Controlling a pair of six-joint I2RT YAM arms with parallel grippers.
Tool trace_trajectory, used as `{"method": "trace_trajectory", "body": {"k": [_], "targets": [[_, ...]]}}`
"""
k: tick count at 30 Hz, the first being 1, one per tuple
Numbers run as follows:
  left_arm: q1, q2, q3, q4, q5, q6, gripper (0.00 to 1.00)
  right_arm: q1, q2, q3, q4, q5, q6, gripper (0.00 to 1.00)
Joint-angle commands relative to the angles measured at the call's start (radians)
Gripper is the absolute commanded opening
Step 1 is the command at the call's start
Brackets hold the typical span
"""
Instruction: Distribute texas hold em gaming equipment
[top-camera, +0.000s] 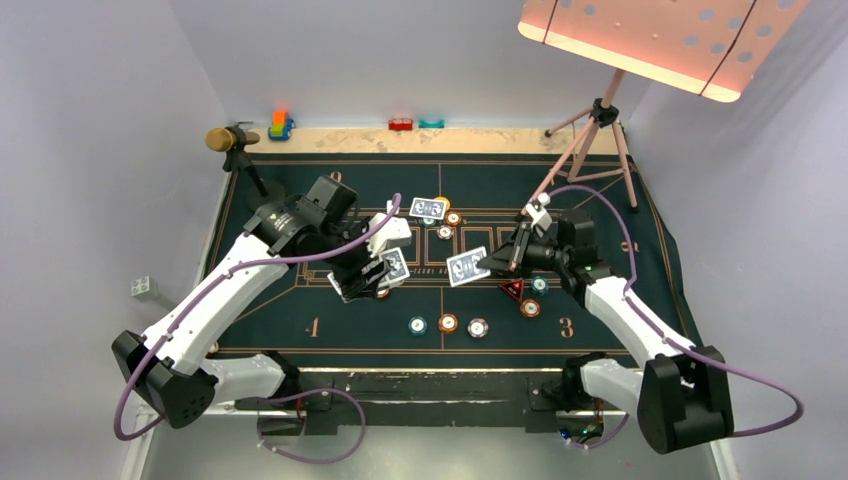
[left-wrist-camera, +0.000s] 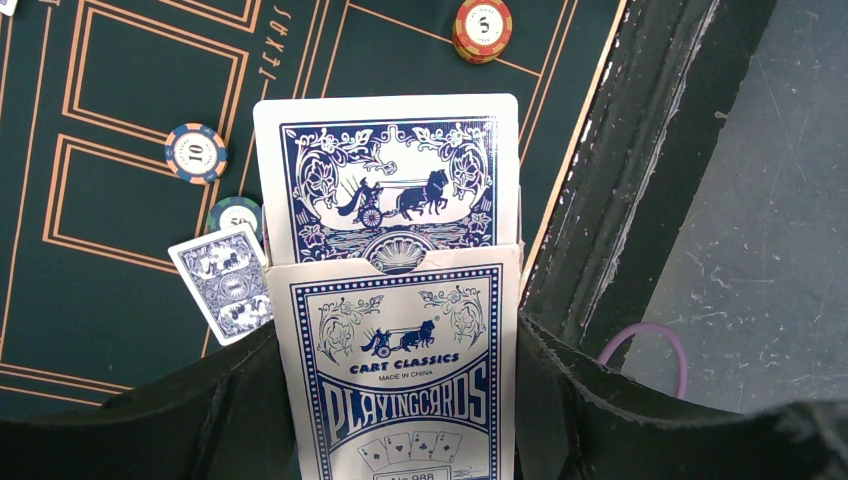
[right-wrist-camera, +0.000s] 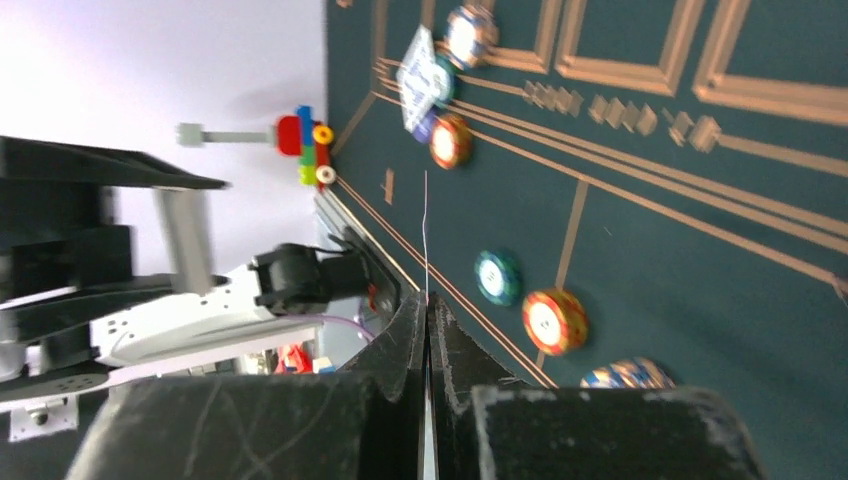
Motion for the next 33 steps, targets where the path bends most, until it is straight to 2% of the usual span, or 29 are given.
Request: {"method": "trace_trajectory", "body": {"k": [1,11,15,18,21,27,30,33], "targets": [[0.003,-0.022,0.033,0.005,0.027,-0.001,0.00,-0.016,-0.026,-0.100,-0.042,0.049,-0.042,0.00],[0.002,-0.021,0.035,-0.002,0.033,0.001,0.00,-0.024,-0.047,-0.184,-0.110,0.266,-0.047,0.01],[0.002,-0.021,0.039,-0.002,0.035,0.001,0.00,-0.034,-0.029,-0.199,-0.133,0.291,-0.045,0.38],[0.003,-0.020,0.044,-0.004,0.036,0.002,0.00,-0.035,-0.021,-0.201,-0.142,0.296,-0.048,0.51],[0.002,-0.021,0.045,-0.007,0.035,0.002,0.00,-0.034,-0.027,-0.177,-0.216,0.334,-0.070,0.57],[0.002,-0.019,0.038,-0.003,0.038,0.001,0.00,-0.035,-0.128,-0.048,-0.441,0.520,-0.146,0.66],[0.002,-0.014,0.043,0.001,0.042,-0.002,0.00,-0.034,-0.188,0.008,-0.454,0.503,-0.148,0.73],[0.002,-0.008,0.048,0.000,0.044,-0.004,0.00,-0.027,-0.213,0.034,-0.367,0.352,-0.122,0.85]]}}
